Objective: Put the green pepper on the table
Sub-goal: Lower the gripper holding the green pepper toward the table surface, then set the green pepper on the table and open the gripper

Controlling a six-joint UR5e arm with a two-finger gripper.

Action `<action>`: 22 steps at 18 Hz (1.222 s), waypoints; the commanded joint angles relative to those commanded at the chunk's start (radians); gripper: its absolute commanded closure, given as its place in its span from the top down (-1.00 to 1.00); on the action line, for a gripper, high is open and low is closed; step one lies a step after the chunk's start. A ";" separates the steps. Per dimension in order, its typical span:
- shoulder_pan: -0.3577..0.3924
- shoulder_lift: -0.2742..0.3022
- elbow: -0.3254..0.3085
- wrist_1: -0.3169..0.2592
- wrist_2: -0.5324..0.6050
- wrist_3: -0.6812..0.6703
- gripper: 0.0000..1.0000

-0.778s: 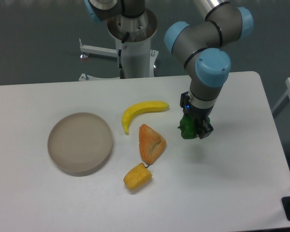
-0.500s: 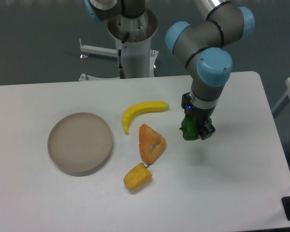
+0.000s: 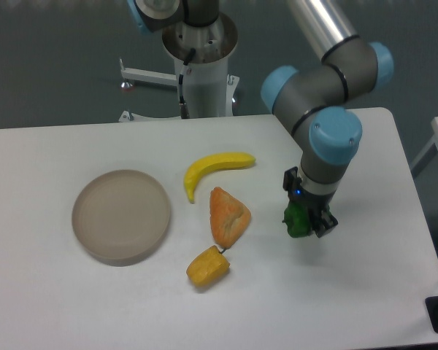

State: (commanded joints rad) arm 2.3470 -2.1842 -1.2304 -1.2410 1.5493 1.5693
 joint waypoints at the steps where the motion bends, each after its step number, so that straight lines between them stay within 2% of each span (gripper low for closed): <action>1: 0.000 -0.012 0.014 0.000 0.000 -0.002 -0.77; 4: -0.012 -0.057 0.051 0.002 -0.009 -0.057 -0.75; 7: -0.028 -0.104 0.107 0.000 -0.014 -0.080 -0.64; 8: -0.032 -0.108 0.111 0.000 -0.012 -0.080 -0.62; 9: -0.034 -0.109 0.105 0.000 -0.012 -0.078 -0.52; 10: -0.034 -0.114 0.100 0.002 -0.012 -0.065 -0.34; 11: -0.034 -0.121 0.100 0.003 -0.014 -0.057 0.21; 12: -0.035 -0.127 0.098 0.006 -0.011 -0.039 0.57; 14: -0.043 -0.135 0.098 0.005 0.000 -0.021 0.93; 15: -0.044 -0.132 0.097 0.003 0.002 -0.023 1.00; 17: -0.046 -0.121 0.097 0.000 0.009 -0.026 1.00; 20: -0.046 -0.066 0.095 -0.024 0.012 -0.038 1.00; 21: -0.043 -0.036 0.097 -0.076 0.011 -0.037 1.00; 22: -0.043 -0.014 0.097 -0.104 0.011 -0.037 1.00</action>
State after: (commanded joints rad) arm 2.3040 -2.1984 -1.1336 -1.3450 1.5601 1.5324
